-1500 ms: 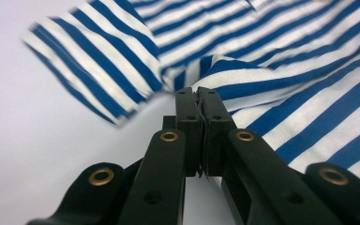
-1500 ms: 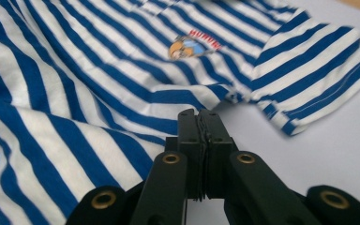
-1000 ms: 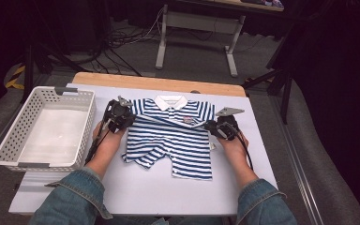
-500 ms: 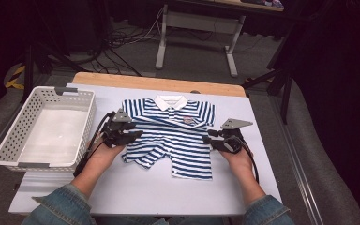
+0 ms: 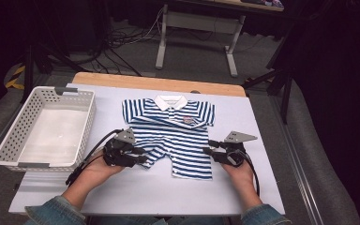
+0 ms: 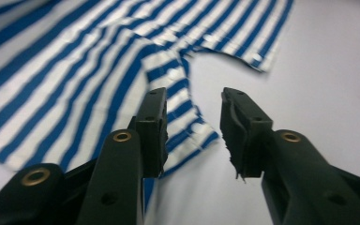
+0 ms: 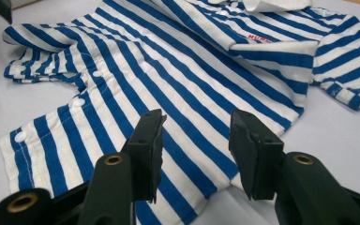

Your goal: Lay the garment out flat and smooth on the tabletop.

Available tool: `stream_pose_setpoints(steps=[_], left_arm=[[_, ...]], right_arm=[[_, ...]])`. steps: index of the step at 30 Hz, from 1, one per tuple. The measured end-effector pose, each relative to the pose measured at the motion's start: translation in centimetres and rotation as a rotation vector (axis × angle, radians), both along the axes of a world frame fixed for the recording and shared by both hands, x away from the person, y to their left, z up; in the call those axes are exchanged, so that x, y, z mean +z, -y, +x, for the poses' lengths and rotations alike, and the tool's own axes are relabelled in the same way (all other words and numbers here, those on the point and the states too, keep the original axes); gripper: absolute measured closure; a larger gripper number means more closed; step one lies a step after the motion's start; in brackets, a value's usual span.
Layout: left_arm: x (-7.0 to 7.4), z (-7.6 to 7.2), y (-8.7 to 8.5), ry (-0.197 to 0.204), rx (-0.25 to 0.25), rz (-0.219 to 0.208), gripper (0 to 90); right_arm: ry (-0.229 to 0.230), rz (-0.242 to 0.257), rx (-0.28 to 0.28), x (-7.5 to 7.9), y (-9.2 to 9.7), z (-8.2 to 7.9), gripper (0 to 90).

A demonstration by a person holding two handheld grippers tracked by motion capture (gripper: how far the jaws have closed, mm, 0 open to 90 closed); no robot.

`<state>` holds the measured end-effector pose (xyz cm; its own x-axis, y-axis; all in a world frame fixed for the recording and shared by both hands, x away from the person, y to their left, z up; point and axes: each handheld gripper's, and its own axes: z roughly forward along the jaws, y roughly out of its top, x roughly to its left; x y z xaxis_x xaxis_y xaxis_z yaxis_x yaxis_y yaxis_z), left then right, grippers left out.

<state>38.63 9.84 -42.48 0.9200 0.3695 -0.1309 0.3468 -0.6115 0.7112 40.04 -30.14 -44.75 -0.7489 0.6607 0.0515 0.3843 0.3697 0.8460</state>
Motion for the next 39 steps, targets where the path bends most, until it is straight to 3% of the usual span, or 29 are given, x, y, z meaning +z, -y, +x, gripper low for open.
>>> stream_pose_setpoints(steps=[2,9,14,16,18,19,20,22,23,25,27,31,32,33,35,38,39], left_arm=[[-0.3,-0.2,0.3,-0.007,-0.037,0.010,63.2],[-1.6,-0.6,1.2,-0.015,-0.083,0.075,59.4],[-2.4,-0.8,1.9,0.023,-0.097,0.160,57.7],[-2.6,-0.8,2.0,0.024,-0.096,0.161,58.3],[-2.6,-0.8,2.4,0.061,-0.072,0.189,65.4],[-2.6,-0.8,2.4,0.061,-0.072,0.189,69.0],[-2.6,-1.1,2.5,0.092,-0.060,0.212,72.0],[-2.5,-1.2,2.5,0.094,-0.066,0.218,74.7],[-2.4,-1.2,2.6,0.096,-0.068,0.208,82.6],[-2.0,-1.5,2.8,0.081,-0.065,0.216,83.3],[-1.7,-1.9,3.1,0.068,-0.091,0.184,84.4],[-1.4,-2.6,4.0,0.050,-0.134,0.165,83.7],[-1.2,-2.9,4.5,0.034,-0.173,0.140,82.6],[-1.2,-2.9,4.5,0.022,-0.180,0.130,77.7],[-1.0,-2.7,4.1,0.021,-0.156,0.110,63.3],[-0.5,-2.0,2.3,0.017,-0.060,0.045,59.0],[-0.5,-2.0,2.3,0.017,-0.060,0.045,59.0]], right_arm=[[0.003,0.012,0.004,-0.1,0.3,-0.2,54.6],[0.016,0.048,0.006,-0.7,1.2,-0.6,49.3],[0.010,0.057,0.010,-1.0,1.2,-0.5,48.4],[0.012,0.052,0.013,-1.0,1.1,-0.6,48.0],[0.015,0.042,0.016,-1.0,1.0,-0.6,47.9],[0.015,0.040,0.016,-1.0,1.0,-0.6,47.9],[0.016,0.038,0.018,-1.0,1.0,-0.6,48.0],[0.019,0.036,0.020,-1.0,1.0,-0.6,48.2],[0.020,0.034,0.022,-1.0,0.9,-0.7,48.8],[0.021,0.032,0.023,-1.0,0.9,-0.7,48.9],[0.019,0.040,0.028,-0.9,0.9,-0.8,49.2],[0.027,0.047,0.032,-0.7,0.9,-0.9,50.8],[0.032,0.053,0.038,-0.6,0.9,-1.0,51.1],[0.043,0.053,0.048,-0.4,0.9,-1.2,51.4],[0.060,0.049,0.070,-0.1,0.8,-1.4,51.6],[0.057,0.036,0.103,0.2,0.4,-1.7,52.3],[0.055,0.030,0.110,0.2,0.2,-1.9,53.0]])
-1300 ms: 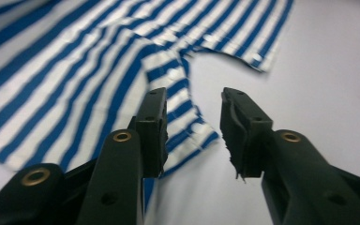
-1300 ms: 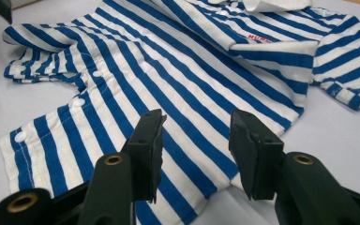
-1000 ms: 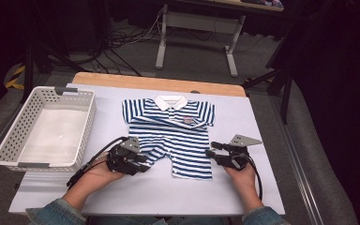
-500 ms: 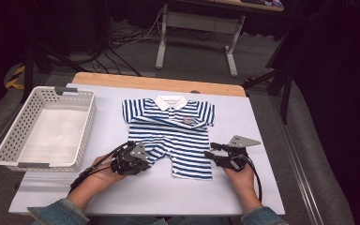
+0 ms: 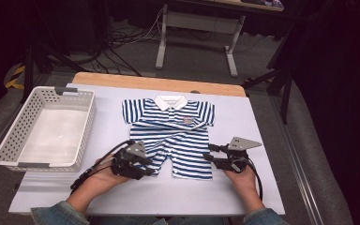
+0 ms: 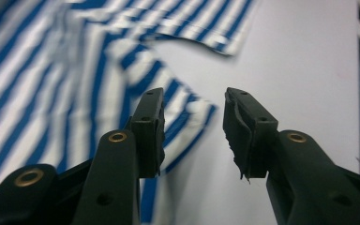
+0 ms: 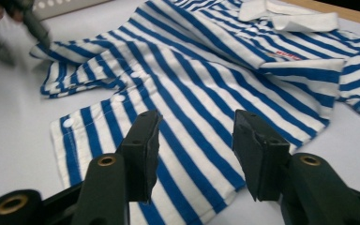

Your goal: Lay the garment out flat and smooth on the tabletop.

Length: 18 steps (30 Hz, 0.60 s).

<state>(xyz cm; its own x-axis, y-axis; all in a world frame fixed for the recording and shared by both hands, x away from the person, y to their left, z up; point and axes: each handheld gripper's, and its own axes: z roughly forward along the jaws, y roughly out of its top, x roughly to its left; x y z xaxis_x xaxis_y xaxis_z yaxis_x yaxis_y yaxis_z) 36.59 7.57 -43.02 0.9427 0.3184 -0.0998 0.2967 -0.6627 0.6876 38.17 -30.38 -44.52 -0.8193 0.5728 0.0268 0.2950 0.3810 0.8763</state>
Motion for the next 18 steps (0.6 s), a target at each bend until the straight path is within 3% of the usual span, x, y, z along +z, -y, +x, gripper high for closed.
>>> stream_pose_setpoints(steps=[1,3,4,5,6,8,11,15,16,18], left_arm=[[0.3,0.5,-1.6,0.002,0.075,-0.009,59.0],[0.3,0.6,-2.0,0.008,0.105,0.000,57.7],[0.2,0.8,-2.8,0.013,0.172,0.026,57.7],[0.1,0.9,-3.2,0.010,0.206,0.034,55.7],[-0.3,1.5,-4.1,-0.014,0.287,0.016,54.4],[-0.6,2.1,-4.5,-0.038,0.335,0.012,54.4],[-1.1,3.1,-4.6,-0.065,0.391,0.012,53.9],[-2.0,4.2,-4.0,-0.110,0.402,0.056,56.1],[-2.2,4.3,-3.8,-0.114,0.398,0.066,59.2],[-2.1,4.3,-3.5,-0.084,0.411,0.083,68.2]], right_arm=[[0.002,-0.014,0.014,0.0,-0.2,-0.2,53.2],[0.002,-0.021,0.023,0.0,-0.4,-0.3,53.2],[0.002,-0.027,0.029,0.0,-0.6,-0.4,53.2],[0.001,-0.031,0.038,0.0,-0.8,-0.5,53.0],[0.004,-0.037,0.045,-0.1,-0.9,-0.5,53.0],[0.004,-0.038,0.044,-0.1,-1.0,-0.5,52.9],[0.005,-0.035,0.040,-0.1,-1.0,-0.5,52.6],[0.006,-0.038,0.038,-0.1,-1.1,-0.5,52.1],[0.007,-0.040,0.040,-0.2,-1.2,-0.5,51.9],[0.008,-0.045,0.041,-0.2,-1.2,-0.5,51.8]])
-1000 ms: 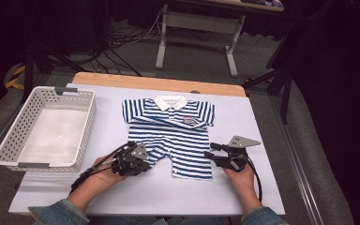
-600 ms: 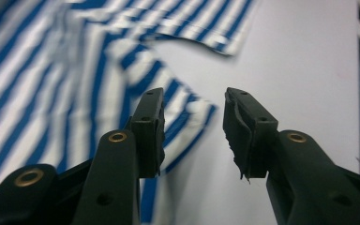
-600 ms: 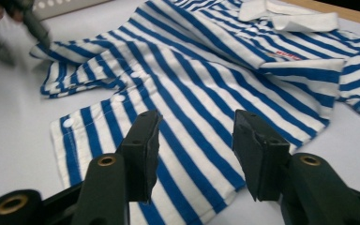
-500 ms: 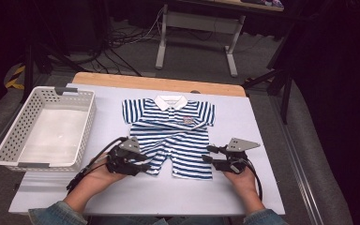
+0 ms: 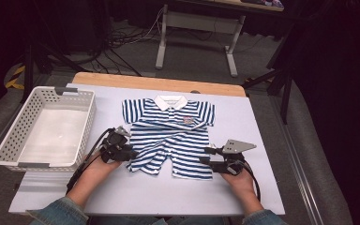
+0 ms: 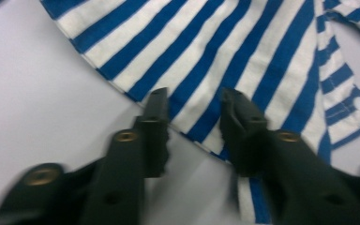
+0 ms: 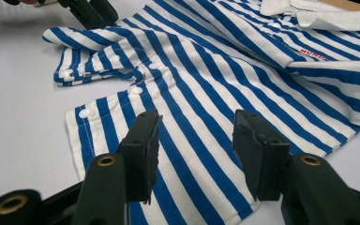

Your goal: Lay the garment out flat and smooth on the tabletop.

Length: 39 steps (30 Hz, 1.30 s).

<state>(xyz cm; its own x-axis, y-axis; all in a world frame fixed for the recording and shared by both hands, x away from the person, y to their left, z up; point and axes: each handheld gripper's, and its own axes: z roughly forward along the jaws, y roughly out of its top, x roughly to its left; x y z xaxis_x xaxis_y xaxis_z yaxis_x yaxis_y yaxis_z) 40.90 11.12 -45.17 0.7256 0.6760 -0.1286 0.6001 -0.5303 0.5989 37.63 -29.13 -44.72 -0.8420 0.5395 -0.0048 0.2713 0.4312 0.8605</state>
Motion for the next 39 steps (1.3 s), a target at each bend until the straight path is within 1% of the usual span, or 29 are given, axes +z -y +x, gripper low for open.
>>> stream_pose_setpoints(steps=[1,2,5,7,10,11,12,14,15,16,17,18,19,20,21,23,25,26,27,28,29,30,31,32,33,34,35,37,39], left_arm=[[0.1,0.0,0.1,-0.009,-0.014,0.001,75.8],[0.1,0.0,0.2,-0.013,-0.029,-0.017,86.7],[1.1,-0.5,0.4,0.044,-0.038,-0.045,88.1],[2.3,-0.8,0.3,0.080,-0.033,-0.087,88.2],[4.3,-1.2,0.0,0.155,-0.030,-0.152,88.2],[4.7,-1.2,0.0,0.170,-0.026,-0.151,88.1],[4.7,-1.2,0.0,0.170,-0.026,-0.151,88.0],[5.2,-0.8,-0.1,0.219,0.003,-0.153,87.9],[5.3,-0.5,-0.2,0.226,0.021,-0.160,87.9],[5.3,-0.1,-0.3,0.234,0.033,-0.157,87.8],[5.2,0.2,-0.3,0.250,0.058,-0.139,87.7],[4.9,0.7,-0.3,0.256,0.075,-0.112,87.7],[4.7,1.0,-0.4,0.253,0.084,-0.100,87.6],[4.3,1.5,-0.4,0.243,0.106,-0.076,87.5],[4.0,1.8,-0.4,0.242,0.115,-0.061,87.4],[3.4,2.3,-0.4,0.221,0.138,-0.022,87.3],[2.7,2.8,-0.4,0.185,0.148,0.010,87.0],[2.5,2.9,-0.3,0.170,0.152,0.018,86.2],[2.3,2.9,-0.3,0.167,0.159,0.039,84.6],[2.2,2.7,-0.5,0.176,0.158,0.042,77.9],[2.2,2.7,-0.5,0.176,0.158,0.042,75.3],[2.3,2.5,-0.6,0.180,0.154,0.030,75.3],[2.4,2.2,-0.7,0.180,0.138,0.016,72.5],[2.5,1.9,-0.9,0.185,0.123,0.006,71.4],[2.6,1.6,-1.0,0.179,0.098,-0.008,70.4],[2.8,1.2,-1.1,0.180,0.072,-0.021,68.1],[2.9,0.8,-1.1,0.191,0.041,-0.034,66.2],[3.0,0.1,-1.1,0.199,-0.018,-0.050,61.7],[3.0,-0.5,-0.8,0.198,-0.088,-0.042,54.1]], right_arm=[[-0.001,0.000,0.001,0.0,0.0,0.0,51.8],[-0.004,0.001,0.001,-0.1,0.0,0.0,51.8],[-0.004,-0.003,0.000,-0.1,0.0,0.1,51.8],[0.001,-0.001,-0.002,0.0,0.0,0.0,51.8],[-0.001,0.001,-0.004,-0.1,0.0,0.1,51.6],[-0.003,-0.002,-0.002,-0.1,0.0,0.1,51.6],[-0.003,-0.002,-0.002,-0.1,0.0,0.1,51.6],[-0.001,-0.005,0.000,-0.1,-0.1,0.0,51.6],[0.000,-0.005,0.002,-0.1,-0.1,0.0,51.6],[0.001,-0.004,0.003,-0.2,-0.2,0.0,51.6],[0.001,-0.005,0.003,-0.2,-0.2,0.0,51.6],[0.001,-0.005,0.005,-0.2,-0.2,0.0,51.6],[0.000,-0.003,0.005,-0.2,-0.2,0.0,51.6],[0.001,-0.002,0.005,-0.2,-0.2,0.0,51.5],[0.002,-0.001,0.005,-0.2,-0.2,0.0,51.5],[0.003,-0.001,0.006,-0.2,-0.2,0.0,51.4],[0.002,0.000,0.007,-0.2,-0.2,0.0,51.4],[0.002,0.000,0.007,-0.1,-0.2,0.0,51.3],[0.003,0.000,0.007,-0.1,-0.2,0.0,51.3],[0.005,0.000,0.009,-0.1,-0.2,-0.1,51.3],[0.005,0.000,0.009,-0.1,-0.2,-0.1,51.3],[0.007,-0.001,0.012,-0.1,-0.2,-0.1,51.3],[0.008,-0.003,0.017,0.0,-0.2,-0.2,51.4],[0.007,-0.004,0.022,0.0,-0.3,-0.2,51.8],[0.007,-0.005,0.028,0.0,-0.3,-0.2,52.5],[0.006,-0.008,0.038,0.0,-0.3,-0.2,53.7],[0.002,-0.012,0.046,0.0,-0.4,-0.2,54.2],[-0.002,-0.025,0.064,0.2,-0.5,-0.3,54.7],[-0.002,-0.038,0.082,0.4,-0.8,-0.4,54.7]])
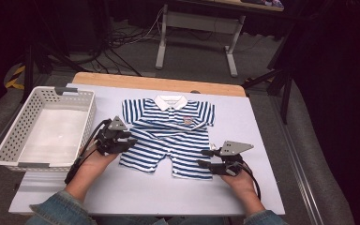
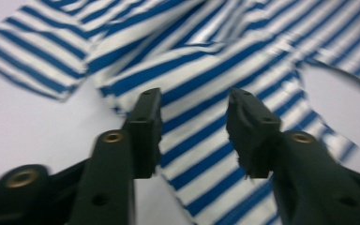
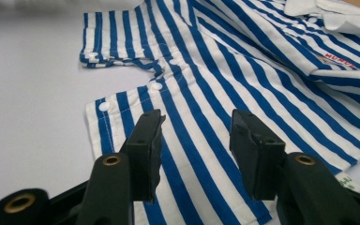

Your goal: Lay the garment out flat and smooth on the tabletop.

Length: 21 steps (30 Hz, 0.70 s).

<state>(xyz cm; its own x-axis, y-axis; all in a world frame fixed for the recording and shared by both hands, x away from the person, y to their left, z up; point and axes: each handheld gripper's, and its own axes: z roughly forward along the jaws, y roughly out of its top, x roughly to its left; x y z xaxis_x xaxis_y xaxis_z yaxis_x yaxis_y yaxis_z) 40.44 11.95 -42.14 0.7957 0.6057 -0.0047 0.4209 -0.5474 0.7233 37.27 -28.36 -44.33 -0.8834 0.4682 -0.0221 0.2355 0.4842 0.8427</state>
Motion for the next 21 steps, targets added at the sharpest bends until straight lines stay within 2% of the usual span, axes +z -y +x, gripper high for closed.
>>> stream_pose_setpoints(steps=[3,6,12,15,21], left_arm=[[0.0,-0.7,0.4,0.005,-0.102,0.038,53.0],[-0.1,-1.2,0.6,-0.035,-0.204,0.038,53.2],[-0.8,-1.5,1.3,-0.091,-0.322,0.095,59.2],[-1.4,-1.6,1.5,-0.117,-0.358,0.141,61.5],[-2.3,-1.6,2.0,-0.105,-0.402,0.192,64.8]], right_arm=[[0.003,-0.039,0.041,0.3,-0.6,-0.1,56.5],[-0.013,-0.061,0.086,0.6,-1.3,-0.3,57.3],[-0.027,-0.153,0.190,0.3,-2.3,-0.9,61.0],[-0.048,-0.187,0.220,0.0,-2.5,-1.0,61.6],[-0.092,-0.243,0.255,-0.8,-2.7,-1.0,64.1]])
